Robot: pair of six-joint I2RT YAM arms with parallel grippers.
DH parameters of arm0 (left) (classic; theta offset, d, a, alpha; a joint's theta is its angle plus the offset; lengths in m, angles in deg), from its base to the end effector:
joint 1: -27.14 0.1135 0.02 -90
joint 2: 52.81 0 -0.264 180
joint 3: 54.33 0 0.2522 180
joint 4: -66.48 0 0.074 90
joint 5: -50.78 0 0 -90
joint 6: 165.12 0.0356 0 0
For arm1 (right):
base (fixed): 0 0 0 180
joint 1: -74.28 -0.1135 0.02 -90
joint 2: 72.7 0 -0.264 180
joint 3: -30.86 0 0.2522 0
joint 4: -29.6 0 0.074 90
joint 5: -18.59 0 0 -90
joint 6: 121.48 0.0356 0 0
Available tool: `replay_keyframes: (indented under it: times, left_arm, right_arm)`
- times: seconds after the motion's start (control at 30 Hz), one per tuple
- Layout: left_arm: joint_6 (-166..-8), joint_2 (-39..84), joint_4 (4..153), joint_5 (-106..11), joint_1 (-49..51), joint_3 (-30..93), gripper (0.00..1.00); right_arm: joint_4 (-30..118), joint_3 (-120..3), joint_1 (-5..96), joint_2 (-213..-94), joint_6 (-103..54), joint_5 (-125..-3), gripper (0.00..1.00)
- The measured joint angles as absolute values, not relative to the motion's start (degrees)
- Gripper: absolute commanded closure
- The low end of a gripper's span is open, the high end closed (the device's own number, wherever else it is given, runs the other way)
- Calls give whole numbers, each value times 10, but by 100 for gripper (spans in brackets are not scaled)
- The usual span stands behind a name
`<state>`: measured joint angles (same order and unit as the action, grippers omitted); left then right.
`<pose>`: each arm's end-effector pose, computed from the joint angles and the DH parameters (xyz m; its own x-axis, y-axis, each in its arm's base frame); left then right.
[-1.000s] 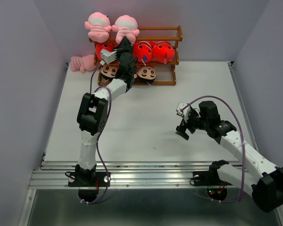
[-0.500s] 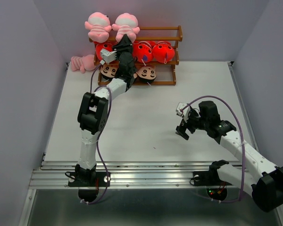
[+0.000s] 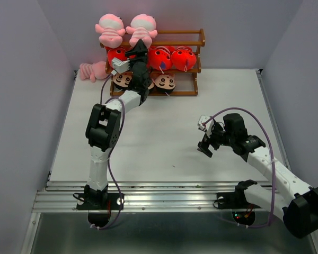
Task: Place and organize the stuffed toys onto the shelf
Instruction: Place the stuffed toy onto shelf
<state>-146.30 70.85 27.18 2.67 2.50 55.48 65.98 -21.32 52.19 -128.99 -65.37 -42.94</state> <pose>0.4661 -0.1877 0.3161 0.3509 -0.9362 -0.0197 0.2930 0.1298 -0.9472 0.1837 0.0929 0.2467 -0.1278 -0.5809 -0.8039 -0.8888 0.4268 -0.1671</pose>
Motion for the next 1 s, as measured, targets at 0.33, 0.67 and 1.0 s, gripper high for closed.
replay_keyframes:
  times: [0.33,0.67,1.0]
  left_arm:
    - [-1465,672,256,12,25,499,13]
    - [-1463,645,232,-5,25,467,8]
    - [-1441,601,186,-58,28,395,5]
  right_arm:
    - [661,-213,526,-1295,-656,-429,0]
    - [661,-213,526,-1297,-658,-429,0]
    - [662,-213,533,-1298,-658,-429,0]
